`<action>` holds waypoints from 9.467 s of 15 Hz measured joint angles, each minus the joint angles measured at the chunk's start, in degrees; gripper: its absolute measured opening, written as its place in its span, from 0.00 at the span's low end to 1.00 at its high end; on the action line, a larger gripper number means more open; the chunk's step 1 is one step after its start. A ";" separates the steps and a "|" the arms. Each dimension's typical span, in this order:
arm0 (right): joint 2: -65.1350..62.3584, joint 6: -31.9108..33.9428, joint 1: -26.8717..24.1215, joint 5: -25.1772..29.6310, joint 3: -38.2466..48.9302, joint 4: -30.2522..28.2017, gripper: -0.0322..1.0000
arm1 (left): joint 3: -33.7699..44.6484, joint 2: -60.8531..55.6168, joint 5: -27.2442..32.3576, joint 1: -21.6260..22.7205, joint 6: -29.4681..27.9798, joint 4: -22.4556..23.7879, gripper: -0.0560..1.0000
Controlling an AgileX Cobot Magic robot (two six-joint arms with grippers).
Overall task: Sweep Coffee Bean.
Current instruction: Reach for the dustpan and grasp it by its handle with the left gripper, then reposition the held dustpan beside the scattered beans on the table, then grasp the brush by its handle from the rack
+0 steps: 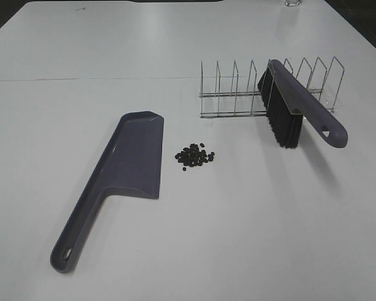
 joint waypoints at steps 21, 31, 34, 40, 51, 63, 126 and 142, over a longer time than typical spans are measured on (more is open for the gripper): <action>0.00 0.00 0.00 0.00 0.00 -0.11 0.98 | 0.00 0.00 0.00 0.00 0.00 0.00 0.99; 0.00 0.00 0.00 0.00 0.00 -0.11 0.98 | 0.00 0.00 0.00 0.00 0.00 0.00 0.99; 0.00 0.00 0.00 0.00 0.00 -0.11 0.98 | 0.00 0.00 0.00 0.00 0.00 0.00 0.99; 0.00 0.00 0.00 0.00 0.00 -0.11 0.98 | 0.00 0.00 0.00 0.00 0.00 0.00 0.99; 0.00 0.00 0.00 0.00 0.00 -0.11 0.98 | 0.00 0.00 0.00 0.00 0.00 0.06 0.99; 0.00 0.00 0.00 0.00 0.00 -0.11 0.98 | -13.92 33.06 7.91 0.00 -3.78 2.69 0.99; 0.00 0.06 0.00 0.00 0.00 -0.11 0.98 | -35.35 117.86 -15.47 -26.07 -17.25 2.46 0.36; 16.56 0.06 0.00 -5.10 -7.73 -0.06 0.98 | -35.24 117.86 -15.70 -26.07 -17.65 2.46 0.36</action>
